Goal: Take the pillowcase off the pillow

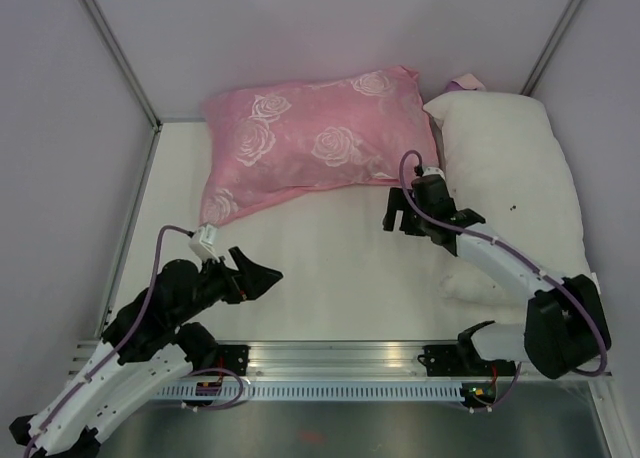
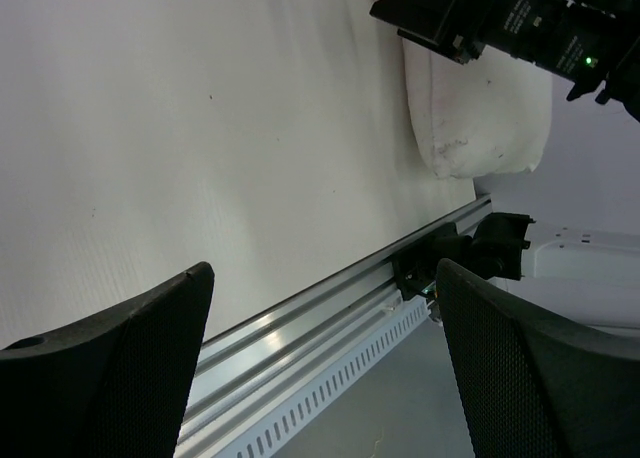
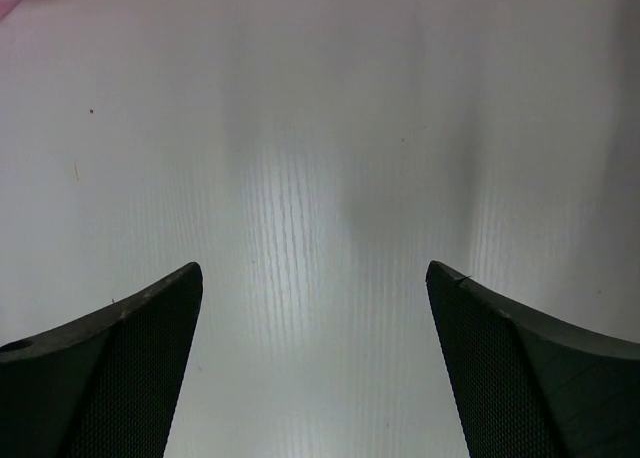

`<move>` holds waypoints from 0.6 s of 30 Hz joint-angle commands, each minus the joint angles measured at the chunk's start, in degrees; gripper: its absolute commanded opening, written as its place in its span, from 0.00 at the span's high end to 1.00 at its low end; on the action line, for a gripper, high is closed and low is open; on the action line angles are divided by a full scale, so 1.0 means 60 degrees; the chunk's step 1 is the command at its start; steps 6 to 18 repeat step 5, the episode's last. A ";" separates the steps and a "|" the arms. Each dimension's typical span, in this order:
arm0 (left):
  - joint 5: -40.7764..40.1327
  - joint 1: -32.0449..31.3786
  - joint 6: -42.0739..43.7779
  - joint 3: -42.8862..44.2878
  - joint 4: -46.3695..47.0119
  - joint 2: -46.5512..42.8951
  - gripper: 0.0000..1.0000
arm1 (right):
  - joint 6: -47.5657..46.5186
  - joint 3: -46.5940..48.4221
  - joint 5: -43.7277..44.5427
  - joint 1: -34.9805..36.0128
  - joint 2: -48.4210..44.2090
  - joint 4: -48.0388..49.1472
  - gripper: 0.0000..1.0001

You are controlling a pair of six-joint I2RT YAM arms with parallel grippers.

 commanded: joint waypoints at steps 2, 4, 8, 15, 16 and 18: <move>0.0038 -0.0015 -0.0654 -0.0230 -0.0201 -0.0344 0.05 | 0.0384 -0.1240 0.0777 0.0303 -0.2214 -0.0235 0.02; 0.0125 -0.0014 -0.0728 -0.0332 0.0003 -0.0300 0.05 | 0.0575 -0.1929 0.0499 0.0303 -0.3237 -0.0118 0.02; 0.0170 -0.0014 -0.0728 -0.0333 0.0063 -0.0199 0.05 | 0.0604 -0.2120 0.0323 0.0303 -0.3519 -0.0074 0.02; 0.0170 -0.0014 -0.0728 -0.0333 0.0063 -0.0199 0.05 | 0.0604 -0.2120 0.0323 0.0303 -0.3519 -0.0074 0.02; 0.0170 -0.0014 -0.0728 -0.0333 0.0063 -0.0199 0.05 | 0.0604 -0.2120 0.0323 0.0303 -0.3519 -0.0074 0.02; 0.0170 -0.0014 -0.0728 -0.0333 0.0063 -0.0199 0.05 | 0.0604 -0.2120 0.0323 0.0303 -0.3519 -0.0074 0.02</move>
